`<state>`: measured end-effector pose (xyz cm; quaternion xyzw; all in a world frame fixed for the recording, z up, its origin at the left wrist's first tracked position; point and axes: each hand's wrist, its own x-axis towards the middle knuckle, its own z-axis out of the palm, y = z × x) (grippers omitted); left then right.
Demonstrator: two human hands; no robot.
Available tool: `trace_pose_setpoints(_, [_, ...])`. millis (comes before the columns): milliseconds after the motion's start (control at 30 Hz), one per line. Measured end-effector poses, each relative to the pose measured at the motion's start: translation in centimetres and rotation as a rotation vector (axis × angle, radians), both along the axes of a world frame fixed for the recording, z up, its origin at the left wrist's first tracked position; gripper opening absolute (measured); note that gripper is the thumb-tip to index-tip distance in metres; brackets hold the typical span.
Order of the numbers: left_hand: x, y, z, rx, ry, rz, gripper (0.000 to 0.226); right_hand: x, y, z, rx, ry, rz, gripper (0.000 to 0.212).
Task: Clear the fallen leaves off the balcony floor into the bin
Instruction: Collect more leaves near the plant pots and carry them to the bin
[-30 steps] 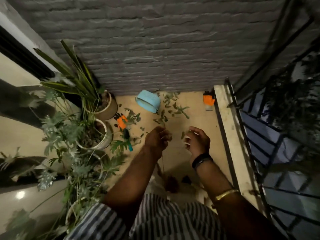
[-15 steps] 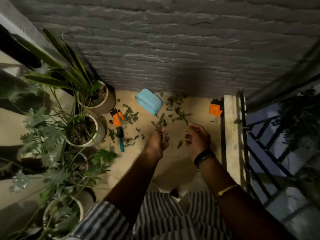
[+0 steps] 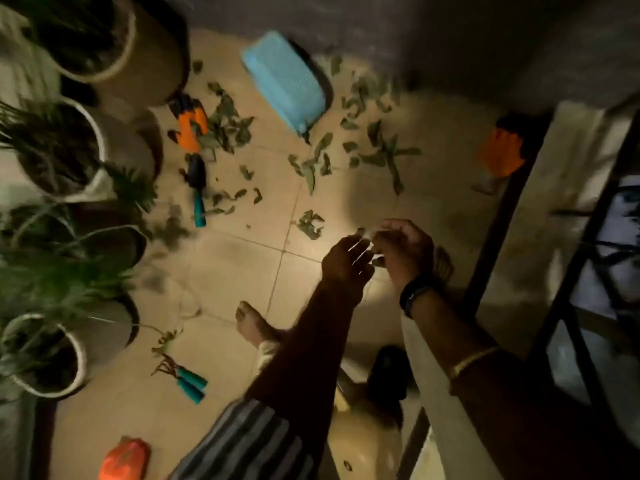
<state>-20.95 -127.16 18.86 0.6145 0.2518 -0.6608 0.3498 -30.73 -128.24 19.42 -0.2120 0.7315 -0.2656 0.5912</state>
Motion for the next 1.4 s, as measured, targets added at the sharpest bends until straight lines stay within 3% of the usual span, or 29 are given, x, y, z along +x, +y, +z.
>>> trace_pose_setpoints(200, [1.5, 4.0, -16.2, 0.082, -0.025, -0.1, 0.015, -0.6, 1.4, -22.3, 0.146, 0.182, 0.278, 0.015])
trace_pose_setpoints(267, [2.6, 5.9, -20.5, 0.106, -0.036, -0.139, 0.014, 0.3, 2.0, -28.4, 0.099, 0.345, 0.495, 0.018])
trace_pose_setpoints(367, [3.5, 7.8, -26.1, 0.105, -0.022, -0.152, 0.016, 1.6, 3.0, -35.0, -0.005, 0.561, 0.783, 0.033])
trace_pose_setpoints(467, [4.4, 8.5, -29.1, 0.069, -0.007, -0.115, 0.02, 2.3, 3.5, -38.3, -0.095, 0.61, 0.792, 0.022])
trace_pose_setpoints(533, [4.8, 8.4, -30.2, 0.034, -0.017, -0.128, 0.03, 2.2, 3.4, -38.9, -0.074, 0.578, 0.753, 0.007])
trace_pose_setpoints(600, [5.0, 7.8, -30.2, 0.015, -0.044, -0.144, 0.029, 2.7, 3.7, -37.9, -0.043, 0.434, 0.695, 0.007])
trace_pose_setpoints(700, [5.7, 6.3, -29.1, -0.005, -0.071, -0.136, 0.019, 5.0, 5.0, -34.3, -0.078, 0.266, 0.67, 0.013])
trace_pose_setpoints(833, [7.6, 4.3, -28.8, -0.007, -0.174, -0.125, 0.032, 8.6, 5.5, -31.2, -0.132, 0.132, 0.672, 0.035])
trace_pose_setpoints(900, [9.3, 3.6, -29.0, 0.07, -0.294, -0.033, 0.03, 10.0, 4.3, -31.1, -0.152, 0.069, 0.674, 0.033])
trace_pose_setpoints(1000, [12.4, 3.2, -30.0, 0.114, -0.387, 0.096, 0.019, 11.8, 2.0, -32.1, -0.256, 0.276, 0.739, 0.027])
trace_pose_setpoints(1100, [14.7, 3.5, -31.6, 0.106, -0.368, 0.115, 0.015, 13.5, 0.1, -34.5, -0.291, 0.534, 1.023, 0.057])
trace_pose_setpoints(1167, [15.4, 3.9, -32.6, 0.141, -0.359, 0.105, 0.012, 14.3, -0.1, -36.6, -0.316, 0.606, 1.234, 0.066])
trace_pose_setpoints(1300, [15.4, 5.0, -33.3, 0.15, -0.329, 0.074, 0.015, 14.2, 0.9, -39.4, -0.465, 0.568, 1.401, 0.029])
trace_pose_setpoints(1400, [14.8, 5.5, -33.0, 0.149, -0.274, 0.123, 0.014, 13.2, 1.2, -39.3, -0.427, 0.481, 1.166, 0.015])
